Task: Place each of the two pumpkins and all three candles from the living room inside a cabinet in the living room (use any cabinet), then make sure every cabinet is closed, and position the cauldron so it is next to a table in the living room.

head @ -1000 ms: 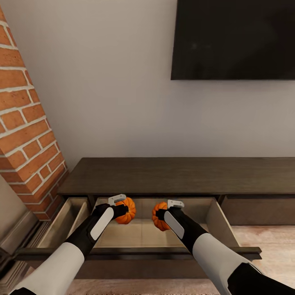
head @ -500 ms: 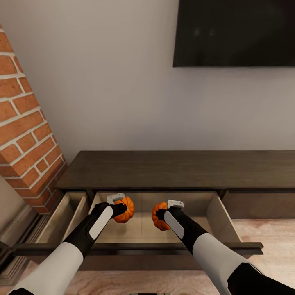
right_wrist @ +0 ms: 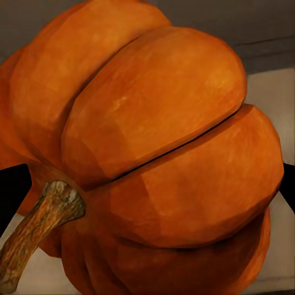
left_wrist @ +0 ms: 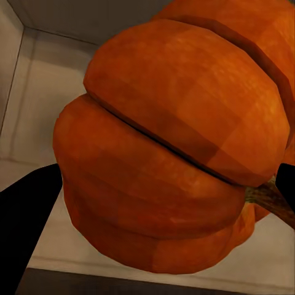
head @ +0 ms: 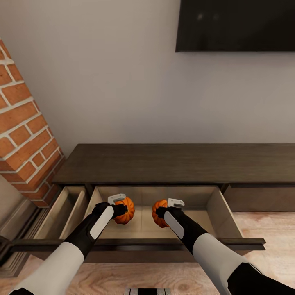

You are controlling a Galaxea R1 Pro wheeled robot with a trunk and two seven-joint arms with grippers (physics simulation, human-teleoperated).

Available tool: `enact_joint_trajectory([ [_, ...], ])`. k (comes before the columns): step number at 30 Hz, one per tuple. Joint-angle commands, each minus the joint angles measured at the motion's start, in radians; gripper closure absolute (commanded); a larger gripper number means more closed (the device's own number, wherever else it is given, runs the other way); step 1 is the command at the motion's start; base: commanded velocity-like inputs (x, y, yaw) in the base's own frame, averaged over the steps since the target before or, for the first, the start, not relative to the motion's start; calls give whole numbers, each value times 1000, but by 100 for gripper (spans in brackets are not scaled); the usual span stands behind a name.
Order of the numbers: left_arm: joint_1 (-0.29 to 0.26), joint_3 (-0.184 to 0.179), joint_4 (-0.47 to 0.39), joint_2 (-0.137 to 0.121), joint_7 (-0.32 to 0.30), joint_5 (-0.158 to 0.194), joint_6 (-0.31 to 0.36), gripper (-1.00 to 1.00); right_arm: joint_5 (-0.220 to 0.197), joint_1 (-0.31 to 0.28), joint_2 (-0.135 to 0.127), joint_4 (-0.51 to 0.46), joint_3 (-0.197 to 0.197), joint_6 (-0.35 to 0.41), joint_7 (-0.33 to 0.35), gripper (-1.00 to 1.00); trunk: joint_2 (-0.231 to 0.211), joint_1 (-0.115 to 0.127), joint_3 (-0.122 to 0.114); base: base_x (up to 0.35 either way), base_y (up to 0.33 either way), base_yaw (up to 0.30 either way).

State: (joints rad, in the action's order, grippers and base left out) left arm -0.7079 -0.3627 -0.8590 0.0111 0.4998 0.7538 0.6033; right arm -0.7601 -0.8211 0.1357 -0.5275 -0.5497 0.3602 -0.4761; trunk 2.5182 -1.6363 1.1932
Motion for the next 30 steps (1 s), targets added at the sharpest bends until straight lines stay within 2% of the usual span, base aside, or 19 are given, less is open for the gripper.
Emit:
enact_joint_trajectory([
  [1, -1, -2, -2, 0, 9, 10, 0, 100, -6, -1, -1, -2, -7, 2, -9, 100, 1, 0, 5, 0, 0, 0],
  [4, -1, -2, -2, 0, 9, 10, 0, 100, -7, -1, -1, -3, -7, 3, -9, 100, 1, -1, 16, 0, 0, 0],
  [12, -1, -2, -3, -3, 9, 10, 0, 100, -7, -1, -1, -3, -7, 9, -9, 100, 1, -1, 16, 0, 0, 0],
  [13, -1, -2, -3, -3, 9, 10, 0, 100, -7, -1, -1, -3, -8, 10, -9, -100, 1, -1, 16, 0, 0, 0],
  [18, -1, -2, -3, -5, 9, 12, 0, 100, -7, -1, -1, -3, -8, 12, -6, -100, 1, -1, 16, 0, 0, 0],
  [19, -1, -1, -4, -6, 9, 15, 0, -100, -7, -1, -1, -3, -8, 13, -6, -100, 1, -1, 16, 0, 0, 0],
  [28, -1, 1, -8, -8, 8, 22, 0, -100, -7, -1, -1, -3, -8, 13, -5, -100, 1, -1, 16, 0, 0, 0],
  [30, -1, 1, -23, -8, 8, 22, 0, -100, -7, -1, -1, -3, -7, 13, -5, -100, 1, -1, 9, 0, 0, 0],
])
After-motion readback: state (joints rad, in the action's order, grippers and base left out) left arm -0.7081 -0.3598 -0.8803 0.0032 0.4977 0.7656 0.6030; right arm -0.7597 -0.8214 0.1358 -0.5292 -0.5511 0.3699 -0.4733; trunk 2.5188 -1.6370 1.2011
